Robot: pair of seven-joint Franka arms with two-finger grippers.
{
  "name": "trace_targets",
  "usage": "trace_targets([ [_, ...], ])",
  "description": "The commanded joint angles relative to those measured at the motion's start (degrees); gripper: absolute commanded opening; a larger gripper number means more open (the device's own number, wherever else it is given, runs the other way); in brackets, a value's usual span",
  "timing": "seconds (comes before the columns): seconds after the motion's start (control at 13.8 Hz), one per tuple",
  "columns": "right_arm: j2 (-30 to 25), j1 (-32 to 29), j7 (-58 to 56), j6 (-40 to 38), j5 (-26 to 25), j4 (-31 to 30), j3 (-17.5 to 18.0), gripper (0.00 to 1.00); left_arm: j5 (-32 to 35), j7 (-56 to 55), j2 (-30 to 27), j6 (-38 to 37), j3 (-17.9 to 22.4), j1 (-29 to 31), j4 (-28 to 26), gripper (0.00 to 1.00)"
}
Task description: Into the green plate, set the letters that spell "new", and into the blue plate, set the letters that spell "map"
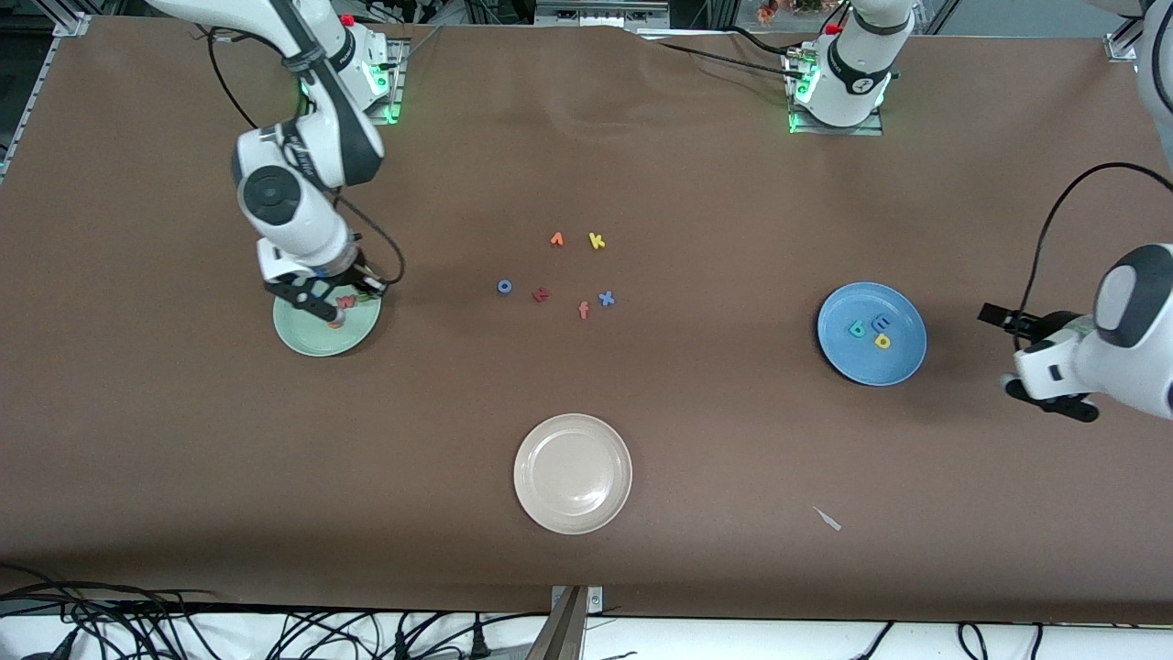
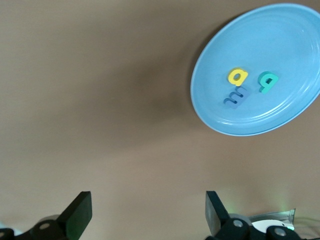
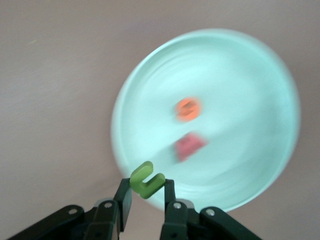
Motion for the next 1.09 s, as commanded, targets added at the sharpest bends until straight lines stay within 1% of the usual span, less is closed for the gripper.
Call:
trace_targets([
  [0.0,-1.35,-0.33,-6.23,-1.89,-0.75,-0.54,-3.35,0.56,-7.95,-0.60,-10.99,5.62,7.97,-4.39,-5.55,1.00],
  [0.07,-1.61,-0.33,-5.89,-1.90,-0.22,-0.19,-3.35,0.99,-13.39,-0.68,-15.03,7.91,14.38,-8.69,-8.45,1.00],
  [0.15,-1.87,-0.33,-6.58,-1.90,-0.04,0.60,-3.35,1.00,-18.58,-0.86,-18.55,10.37,20.01,-12.91,-11.26,1.00],
  [0.22,-2.13,-0.33,-6.67,-3.29,0.05,2.00,-3.35,1.00,-22.37,-2.34,-21.37,12.40,25.90,-17.82,-13.64,1.00],
  [0.29,-2.22,-0.33,-6.76,-7.04,0.13,4.71,-3.27,1.00,-25.54,-4.10,-23.40,13.81,31.79,-21.96,-14.53,1.00],
  [0.36,-2.14,-0.33,-6.85,-12.13,0.13,8.39,-3.27,1.00,-27.14,-5.16,-24.90,13.82,34.02,-24.96,-15.06,1.00],
  [0.51,-2.22,-0.33,-7.81,-23.02,0.57,17.08,-2.74,1.00,-27.16,-6.57,-31.03,14.00,34.13,-27.44,-16.73,1.00],
  [0.58,-2.23,-0.33,-9.47,-27.51,1.27,21.13,-2.56,1.00,-27.16,-6.66,-32.98,14.00,34.13,-29.02,-16.74,1.00],
  [0.65,-2.49,-0.33,-13.40,-30.60,2.23,24.48,-2.39,1.00,-27.25,-6.31,-34.30,14.00,34.13,-29.29,-16.65,1.00],
  [0.73,-2.66,-0.33,-17.44,-32.46,3.38,27.12,-2.39,1.00,-27.42,-6.57,-35.45,13.65,33.87,-29.47,-16.47,1.00],
  [0.87,-3.19,-0.33,-23.70,-37.55,4.96,32.39,-2.47,1.00,-30.13,-6.57,-36.16,9.54,33.52,-29.47,-15.86,1.00],
  [1.02,-4.33,-0.33,-27.05,-43.96,5.58,36.97,-2.74,1.00,-32.51,-5.97,-36.60,8.55,33.43,-29.30,-14.90,1.00],
])
